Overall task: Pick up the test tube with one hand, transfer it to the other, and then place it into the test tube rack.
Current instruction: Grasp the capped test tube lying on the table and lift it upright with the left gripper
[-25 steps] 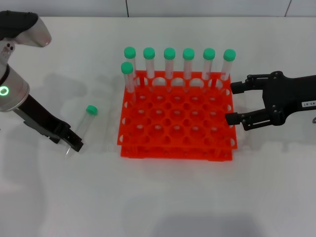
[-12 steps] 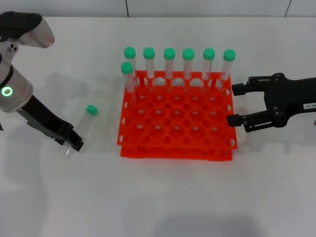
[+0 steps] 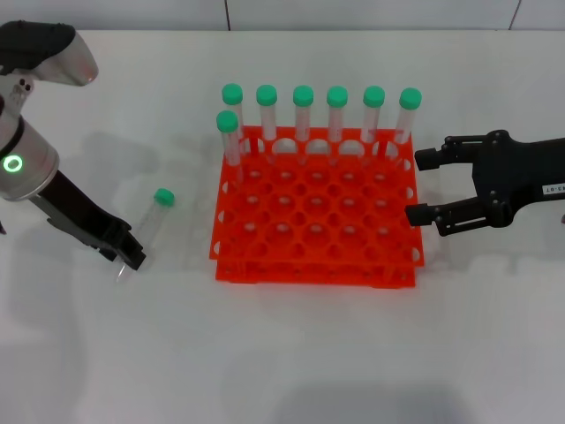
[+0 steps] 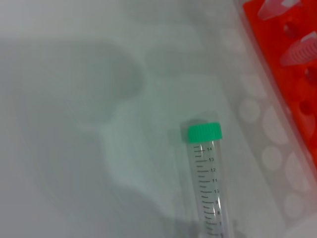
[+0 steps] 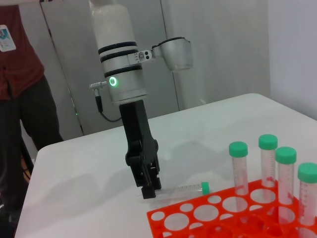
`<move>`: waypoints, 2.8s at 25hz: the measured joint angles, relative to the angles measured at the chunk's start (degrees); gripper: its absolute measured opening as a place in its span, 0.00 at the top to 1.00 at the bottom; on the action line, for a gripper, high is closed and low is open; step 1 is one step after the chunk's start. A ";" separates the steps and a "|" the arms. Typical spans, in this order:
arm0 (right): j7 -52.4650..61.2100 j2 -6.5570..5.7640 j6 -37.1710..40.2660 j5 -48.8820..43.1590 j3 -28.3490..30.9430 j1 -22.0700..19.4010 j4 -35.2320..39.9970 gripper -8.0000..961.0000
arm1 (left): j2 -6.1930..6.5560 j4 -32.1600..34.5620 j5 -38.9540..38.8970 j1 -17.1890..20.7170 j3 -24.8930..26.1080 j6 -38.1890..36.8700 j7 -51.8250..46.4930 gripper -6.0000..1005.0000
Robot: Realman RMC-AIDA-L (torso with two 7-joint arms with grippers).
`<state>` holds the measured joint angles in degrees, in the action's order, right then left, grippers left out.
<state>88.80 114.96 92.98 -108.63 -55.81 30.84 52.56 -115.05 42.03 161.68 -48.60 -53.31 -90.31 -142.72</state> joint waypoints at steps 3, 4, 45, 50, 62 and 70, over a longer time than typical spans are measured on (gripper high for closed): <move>-0.04 0.00 -0.05 0.01 0.00 0.00 0.00 0.11 | 0.00 -0.72 0.02 -0.04 -0.28 0.13 0.00 0.60; -0.05 0.00 -0.05 0.01 0.00 -0.01 0.00 0.11 | 0.01 -1.07 0.03 -0.10 -0.41 0.19 -0.01 0.60; -0.21 0.09 -0.08 0.18 0.00 -0.26 -0.04 0.11 | 0.23 -1.42 0.65 0.01 -0.66 1.50 -0.57 0.72; -0.21 0.09 -0.08 0.18 0.00 -0.26 0.00 0.11 | 0.36 -1.42 0.65 0.02 -0.65 1.62 -0.80 0.74; -0.65 0.09 -0.23 1.33 0.05 -0.83 0.06 0.11 | 0.48 -0.81 0.16 0.21 -0.16 2.30 0.21 0.80; -0.81 0.09 -0.26 1.63 0.44 -1.10 0.03 0.11 | 0.78 3.50 -4.24 3.78 7.20 3.71 4.50 0.80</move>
<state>87.99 115.05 92.72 -107.00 -55.37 29.74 52.59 -114.27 45.53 157.44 -44.81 -46.11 -86.60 -138.22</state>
